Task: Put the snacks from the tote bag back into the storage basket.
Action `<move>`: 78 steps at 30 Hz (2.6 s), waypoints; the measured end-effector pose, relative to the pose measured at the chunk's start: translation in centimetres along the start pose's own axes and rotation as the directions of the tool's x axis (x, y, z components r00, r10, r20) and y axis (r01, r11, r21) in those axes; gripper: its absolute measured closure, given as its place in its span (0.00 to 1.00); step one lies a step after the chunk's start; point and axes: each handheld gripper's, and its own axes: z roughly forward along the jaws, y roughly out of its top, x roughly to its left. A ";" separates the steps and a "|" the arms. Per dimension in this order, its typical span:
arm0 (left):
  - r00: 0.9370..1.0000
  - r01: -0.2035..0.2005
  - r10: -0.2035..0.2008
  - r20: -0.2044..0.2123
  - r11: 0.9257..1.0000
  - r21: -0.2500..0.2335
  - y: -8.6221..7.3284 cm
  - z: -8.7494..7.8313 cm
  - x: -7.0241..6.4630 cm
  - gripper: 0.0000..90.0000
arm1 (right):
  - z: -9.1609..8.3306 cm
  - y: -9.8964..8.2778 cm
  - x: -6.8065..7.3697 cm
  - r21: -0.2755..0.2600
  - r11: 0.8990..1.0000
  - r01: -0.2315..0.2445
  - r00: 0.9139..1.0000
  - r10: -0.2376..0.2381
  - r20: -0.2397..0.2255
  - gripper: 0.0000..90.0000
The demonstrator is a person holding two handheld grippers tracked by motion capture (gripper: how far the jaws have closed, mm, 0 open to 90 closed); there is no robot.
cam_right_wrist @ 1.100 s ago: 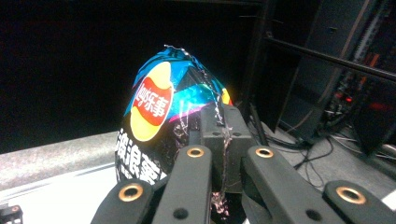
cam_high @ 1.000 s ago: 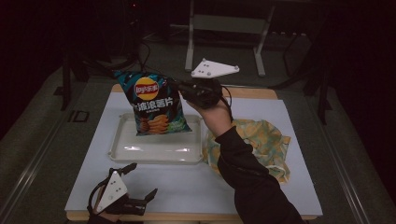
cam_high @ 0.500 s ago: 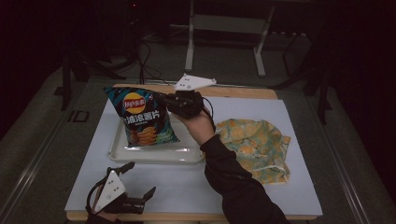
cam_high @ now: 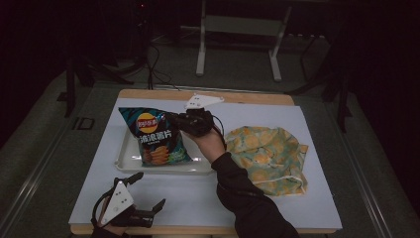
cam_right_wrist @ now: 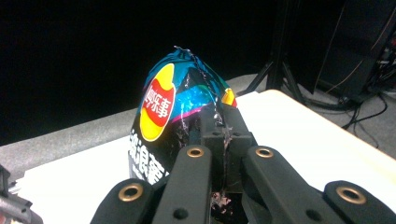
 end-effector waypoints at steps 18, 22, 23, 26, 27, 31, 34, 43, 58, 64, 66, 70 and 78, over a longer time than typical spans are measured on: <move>1.000 -0.002 0.002 0.001 1.000 0.010 -0.1 0.1 0.1 0.00 | -1.2 -2.5 -1.5 0.061 0.998 -0.026 0.999 0.024 0.026 1.00; 1.000 -0.004 0.004 0.002 1.000 0.012 -0.1 0.2 0.1 0.00 | -1.4 -2.9 -2.1 0.075 0.997 -0.034 0.999 0.032 0.029 1.00; 1.000 -0.003 0.003 0.002 1.000 0.012 -0.1 0.2 0.1 0.00 | -1.4 -3.2 -2.3 0.082 0.996 -0.043 0.999 0.041 0.028 1.00; 1.000 -0.003 0.003 0.003 1.000 0.013 -0.1 0.2 0.1 0.00 | -1.3 -3.3 -2.4 0.084 0.995 -0.045 0.999 0.042 0.027 1.00; 1.000 -0.004 0.004 0.003 1.000 0.014 -0.1 0.2 0.1 0.00 | -1.0 -3.5 -2.7 0.100 0.994 -0.042 0.999 0.039 0.029 1.00; 1.000 -0.005 0.005 0.001 1.000 0.017 -0.1 0.1 0.1 0.00 | -0.3 -3.5 -3.3 0.128 0.991 -0.033 0.999 0.030 0.030 1.00; 1.000 -0.003 0.003 0.000 1.000 0.017 -0.1 0.1 0.1 0.00 | 0.2 -3.7 -3.8 0.151 0.988 -0.025 0.999 0.021 0.030 1.00; 1.000 -0.002 0.002 0.003 1.000 0.017 -0.1 0.1 0.1 0.00 | 1.7 -4.6 -5.1 0.154 0.986 -0.070 0.997 0.063 0.045 1.00; 1.000 -0.004 0.003 0.012 1.000 0.026 -0.2 0.2 0.0 0.00 | 4.3 -5.8 -6.8 0.214 0.973 -0.088 0.990 0.061 0.129 0.99; 1.000 -0.002 0.002 0.013 1.000 0.025 -0.2 0.1 0.0 0.00 | 4.5 -6.0 -7.4 0.232 0.967 -0.101 0.984 0.062 0.170 0.84; 1.000 -0.002 0.002 0.013 1.000 0.025 -0.2 0.1 0.0 0.00 | 4.4 -5.9 -7.4 0.237 0.966 -0.101 0.982 0.058 0.179 0.76; 1.000 -0.001 0.000 0.015 1.000 0.028 -0.2 0.2 0.0 0.00 | 4.0 -5.6 -7.5 0.240 0.964 -0.116 0.982 0.074 0.176 0.65; 1.000 0.003 -0.003 0.011 1.000 0.029 -0.2 0.3 0.0 0.00 | 2.9 -4.5 -7.0 0.244 0.963 -0.113 0.983 0.073 0.167 0.42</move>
